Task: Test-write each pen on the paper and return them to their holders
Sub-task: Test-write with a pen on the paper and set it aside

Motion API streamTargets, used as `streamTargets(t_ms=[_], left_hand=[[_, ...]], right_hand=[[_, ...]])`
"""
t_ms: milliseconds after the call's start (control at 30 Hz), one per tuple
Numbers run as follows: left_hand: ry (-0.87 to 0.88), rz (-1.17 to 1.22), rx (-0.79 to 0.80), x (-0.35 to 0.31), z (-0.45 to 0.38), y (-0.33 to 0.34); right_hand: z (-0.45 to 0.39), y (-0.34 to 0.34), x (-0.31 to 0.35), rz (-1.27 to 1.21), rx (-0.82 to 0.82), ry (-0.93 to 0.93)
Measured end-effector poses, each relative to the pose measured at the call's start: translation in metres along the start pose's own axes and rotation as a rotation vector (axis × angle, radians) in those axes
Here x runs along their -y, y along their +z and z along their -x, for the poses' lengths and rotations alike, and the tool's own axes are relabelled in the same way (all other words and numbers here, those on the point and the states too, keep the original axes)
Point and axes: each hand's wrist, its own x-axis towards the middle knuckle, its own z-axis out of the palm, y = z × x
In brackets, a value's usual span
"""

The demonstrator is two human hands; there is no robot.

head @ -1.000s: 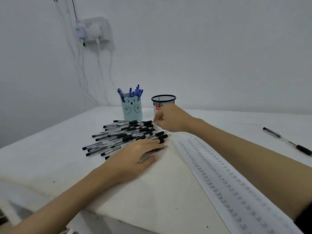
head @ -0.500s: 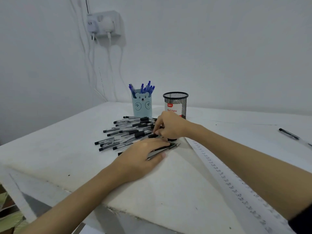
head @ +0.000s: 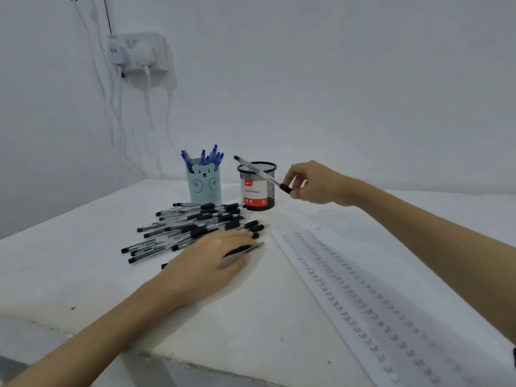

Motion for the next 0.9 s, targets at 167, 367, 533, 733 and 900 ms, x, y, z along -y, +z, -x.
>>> streamTargets(t_ms=[167,367,533,733,900], left_hand=[[0.053,0.031,0.042,-0.036,-0.034,0.009],[0.057,-0.011,0.263,-0.058,-0.082,0.040],[0.056,0.033,0.288,-0.066,-0.094,0.050],[0.102,0.208,0.182,-0.050,-0.091,0.052],[0.134,0.271,0.133,-0.046,-0.092,0.057]], right_hand=[[0.045,-0.040,-0.047,-0.537,-0.072,0.251],[0.075,-0.055,-0.084,-0.646,-0.145,0.420],[0.077,-0.055,-0.086,-0.788,-0.304,0.420],[0.071,-0.056,-0.075,-1.291,-0.169,0.316],[0.060,-0.045,-0.078,-1.432,-0.021,0.269]])
